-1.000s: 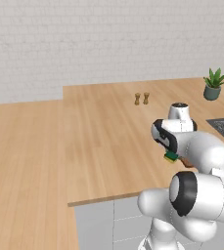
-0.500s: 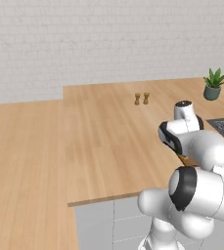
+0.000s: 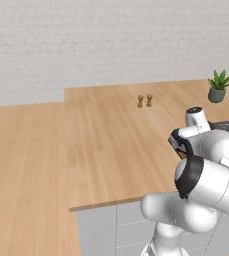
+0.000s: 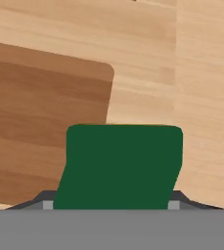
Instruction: Pick up the sponge from the counter and clean the cutting board by briefly scrubbing or pressing down on the cutting board. Once finished, release the sponge.
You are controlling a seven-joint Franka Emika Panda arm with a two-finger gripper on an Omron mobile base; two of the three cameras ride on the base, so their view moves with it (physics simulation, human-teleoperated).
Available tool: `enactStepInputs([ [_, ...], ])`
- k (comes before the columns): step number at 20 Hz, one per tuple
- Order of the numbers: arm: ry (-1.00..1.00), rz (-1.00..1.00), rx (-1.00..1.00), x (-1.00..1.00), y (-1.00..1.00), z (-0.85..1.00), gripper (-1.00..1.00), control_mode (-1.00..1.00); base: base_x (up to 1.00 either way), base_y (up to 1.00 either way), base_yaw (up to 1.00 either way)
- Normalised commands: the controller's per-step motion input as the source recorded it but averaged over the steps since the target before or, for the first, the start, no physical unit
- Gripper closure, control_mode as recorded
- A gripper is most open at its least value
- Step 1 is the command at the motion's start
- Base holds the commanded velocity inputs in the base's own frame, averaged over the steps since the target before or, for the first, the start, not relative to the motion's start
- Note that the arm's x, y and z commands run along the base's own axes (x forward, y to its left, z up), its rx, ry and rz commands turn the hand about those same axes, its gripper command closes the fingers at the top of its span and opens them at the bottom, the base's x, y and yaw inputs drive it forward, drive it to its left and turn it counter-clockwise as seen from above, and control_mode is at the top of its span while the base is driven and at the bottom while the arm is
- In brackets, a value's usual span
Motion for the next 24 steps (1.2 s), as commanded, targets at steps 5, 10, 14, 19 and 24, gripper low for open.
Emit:
enactStepInputs([
  [5,-0.03,-0.10,-0.03,0.00,0.00,-0.22,1.00,-1.00,0.00,0.00,0.00],
  [10,-0.06,-0.06,-0.03,0.04,0.01,-0.44,1.00,-1.00,0.00,0.00,0.00],
  [14,-0.02,-0.04,0.00,0.13,0.00,-0.39,1.00,-1.00,0.00,0.00,0.00],
  [19,-0.01,-0.05,0.00,0.13,-0.09,-0.18,1.00,-1.00,0.00,0.00,0.00],
  [24,0.00,-0.04,0.01,0.12,-0.29,-0.03,1.00,-1.00,0.00,0.00,0.00],
])
